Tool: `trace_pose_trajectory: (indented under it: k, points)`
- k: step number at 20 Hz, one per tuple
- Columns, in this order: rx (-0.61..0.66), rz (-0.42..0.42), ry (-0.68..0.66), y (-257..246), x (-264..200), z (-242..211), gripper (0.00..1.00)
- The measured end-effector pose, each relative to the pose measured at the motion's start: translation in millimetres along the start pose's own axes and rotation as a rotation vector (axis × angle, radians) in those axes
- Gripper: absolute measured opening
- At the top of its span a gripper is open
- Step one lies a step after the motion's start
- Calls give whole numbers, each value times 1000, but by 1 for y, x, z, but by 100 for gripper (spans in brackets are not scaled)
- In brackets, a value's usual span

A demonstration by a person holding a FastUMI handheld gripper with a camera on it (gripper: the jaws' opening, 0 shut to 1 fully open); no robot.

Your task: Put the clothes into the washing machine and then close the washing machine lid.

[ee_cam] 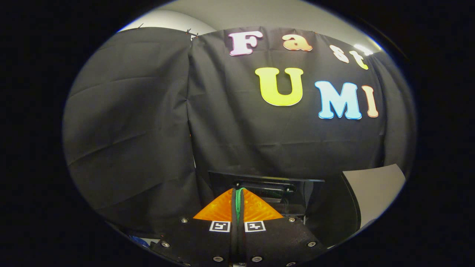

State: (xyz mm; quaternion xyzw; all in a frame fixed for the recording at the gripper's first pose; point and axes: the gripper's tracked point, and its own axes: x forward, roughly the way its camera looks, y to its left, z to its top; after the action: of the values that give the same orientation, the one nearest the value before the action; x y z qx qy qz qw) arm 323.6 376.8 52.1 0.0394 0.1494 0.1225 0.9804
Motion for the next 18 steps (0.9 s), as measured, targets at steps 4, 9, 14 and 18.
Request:
trace_pose_trajectory:
  k: [4,9,14,18]
  points:
    - [-6,-6,60,-9,21,-31,0]
    - [-7,-8,133,-18,43,-67,0]
    - [10,-1,244,-24,61,-109,0]
    - [40,-18,319,-31,73,-136,0]
